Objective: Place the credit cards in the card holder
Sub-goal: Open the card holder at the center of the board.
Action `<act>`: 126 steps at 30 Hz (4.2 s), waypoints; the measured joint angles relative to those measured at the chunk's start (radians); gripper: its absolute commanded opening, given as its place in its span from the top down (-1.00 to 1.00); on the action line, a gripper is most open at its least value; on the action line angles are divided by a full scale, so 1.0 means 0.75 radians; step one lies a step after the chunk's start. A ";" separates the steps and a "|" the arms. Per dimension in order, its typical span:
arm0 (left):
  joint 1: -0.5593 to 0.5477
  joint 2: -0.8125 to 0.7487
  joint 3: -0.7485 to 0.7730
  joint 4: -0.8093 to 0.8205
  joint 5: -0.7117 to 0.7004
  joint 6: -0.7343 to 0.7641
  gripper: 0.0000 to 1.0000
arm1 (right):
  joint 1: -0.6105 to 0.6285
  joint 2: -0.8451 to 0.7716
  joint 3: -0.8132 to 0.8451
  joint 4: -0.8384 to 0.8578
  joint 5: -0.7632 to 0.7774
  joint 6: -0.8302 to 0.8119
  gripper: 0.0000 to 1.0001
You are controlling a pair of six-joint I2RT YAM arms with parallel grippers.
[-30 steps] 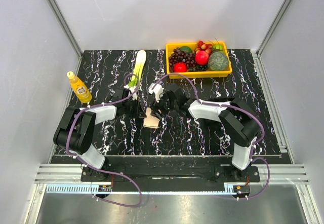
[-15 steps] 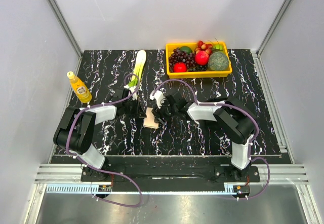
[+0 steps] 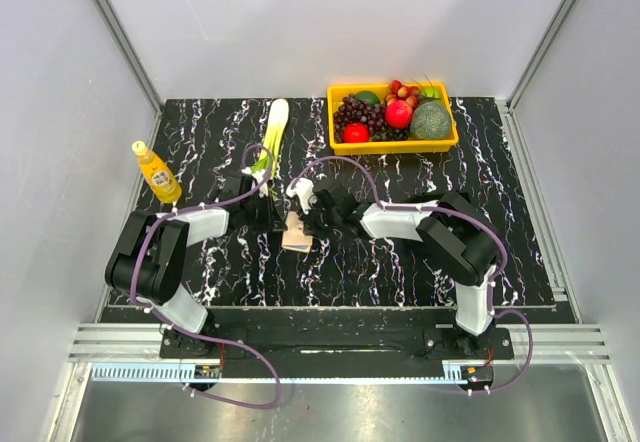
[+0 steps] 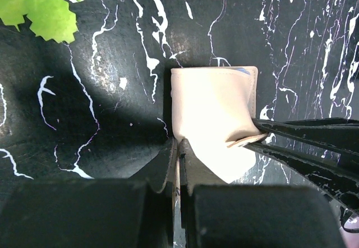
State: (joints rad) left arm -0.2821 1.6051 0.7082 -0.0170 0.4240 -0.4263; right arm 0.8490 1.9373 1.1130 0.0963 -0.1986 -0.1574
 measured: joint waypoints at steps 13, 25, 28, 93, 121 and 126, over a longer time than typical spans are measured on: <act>-0.047 -0.065 -0.093 0.056 -0.022 -0.090 1.00 | 0.010 -0.155 -0.285 0.264 0.037 0.302 1.00; -0.078 -0.057 -0.074 0.020 0.008 -0.167 1.00 | -0.079 -0.241 -0.608 0.787 -0.133 0.672 1.00; -0.078 -0.049 -0.072 0.011 0.008 -0.169 1.00 | -0.097 -0.241 -0.608 0.836 -0.208 0.742 1.00; -0.038 0.088 0.100 -0.042 0.058 0.154 1.00 | -0.274 0.164 0.230 -0.395 -0.752 0.230 0.15; -0.056 0.088 0.089 -0.014 0.069 0.140 1.00 | -0.257 0.164 0.223 -0.232 -0.684 0.317 0.13; -0.056 0.088 0.088 -0.015 0.069 0.137 1.00 | -0.258 0.157 0.178 -0.169 -0.706 0.322 0.27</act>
State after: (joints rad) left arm -0.3244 1.6711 0.7742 -0.0280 0.4755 -0.3237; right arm 0.6552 2.0552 1.2461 -0.0307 -0.7280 0.0841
